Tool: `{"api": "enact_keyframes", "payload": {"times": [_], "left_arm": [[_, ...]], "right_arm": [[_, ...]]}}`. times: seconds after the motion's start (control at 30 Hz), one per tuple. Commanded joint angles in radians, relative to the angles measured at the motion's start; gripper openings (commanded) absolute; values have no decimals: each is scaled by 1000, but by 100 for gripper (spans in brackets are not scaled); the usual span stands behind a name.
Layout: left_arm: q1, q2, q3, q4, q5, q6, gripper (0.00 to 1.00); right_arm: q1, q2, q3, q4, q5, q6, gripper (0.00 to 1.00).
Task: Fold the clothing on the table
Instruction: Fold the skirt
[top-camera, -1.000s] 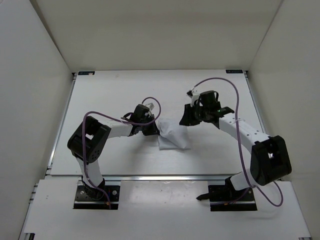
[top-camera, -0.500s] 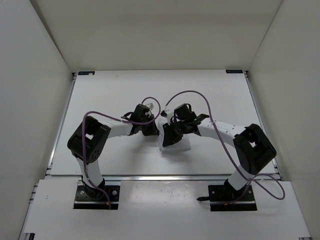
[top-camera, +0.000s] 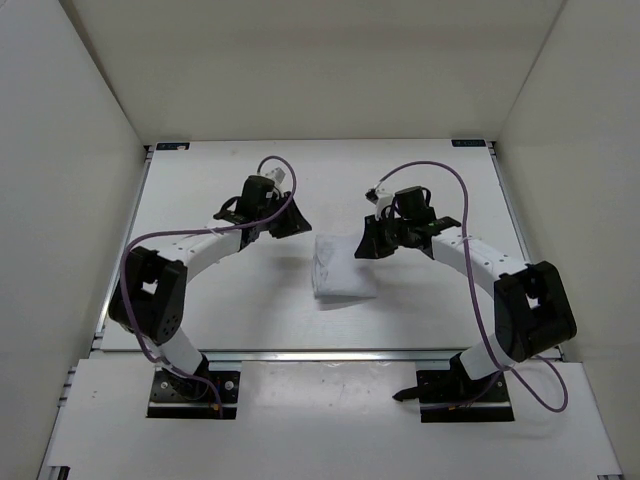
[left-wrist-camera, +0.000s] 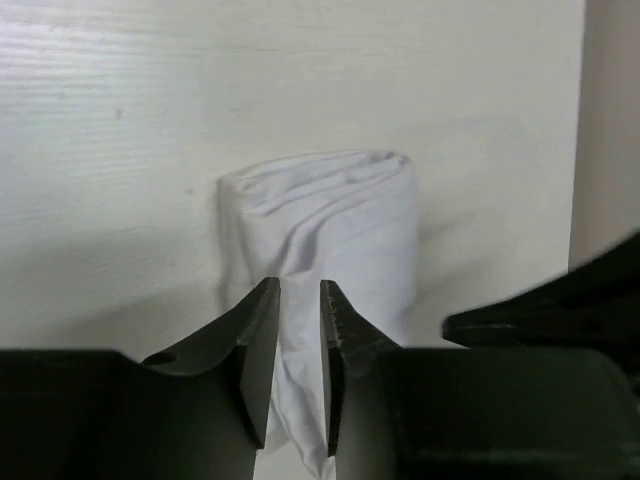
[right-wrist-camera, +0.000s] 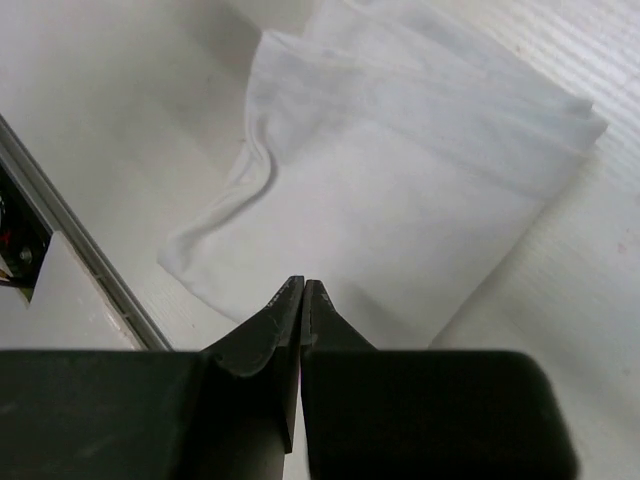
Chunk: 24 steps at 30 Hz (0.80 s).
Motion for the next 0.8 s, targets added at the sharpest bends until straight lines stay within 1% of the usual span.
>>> {"api": "enact_keyframes", "payload": {"times": [0.0,0.03,0.1,0.2,0.3,0.37,0.43,0.47,0.5,0.53,0.57,0.6,0.63,0.67,0.7,0.73,0.77], "left_arm": [[-45,-75,28,14,18,-16,32],[-62,-76,23,32,17,-26,28],[-82,-41,29,58,34,-45,16],[-131,19,17,75,38,-65,6],[-148,72,-21,119,-7,-77,5],[-123,105,-18,120,-18,-65,4],[-102,146,25,75,-38,-43,3],[-90,157,61,58,-41,-16,5],[-76,175,103,26,-47,10,6],[-76,175,123,9,-58,26,8],[-68,185,169,-21,-63,53,12],[-56,186,206,-49,-63,64,15],[-53,182,229,-64,-66,82,24],[-42,175,262,-80,-60,93,35],[-33,171,302,-110,-58,107,40],[-27,154,313,-146,-58,122,50],[-18,148,350,-163,-63,141,59]], "right_arm": [[-7,11,-40,23,4,-10,0],[-2,11,-49,26,17,-10,0],[-7,25,-66,35,29,7,0],[-15,11,-73,52,21,19,0],[-34,8,-70,29,41,8,0],[-45,5,-58,8,46,-2,0],[-67,-18,-57,-18,49,-10,0],[-79,-35,-55,-22,46,-13,0],[-87,-41,-46,-32,46,-7,3],[-103,-63,-40,-40,28,-15,7],[-125,-78,-24,-52,20,-15,18],[-131,-89,0,-83,17,-6,33],[-151,-93,20,-122,18,-13,47],[-165,-96,64,-132,29,-28,54],[-169,-107,104,-173,52,-35,64],[-168,-112,121,-213,107,-44,69],[-169,-119,143,-224,151,-64,71]]}}
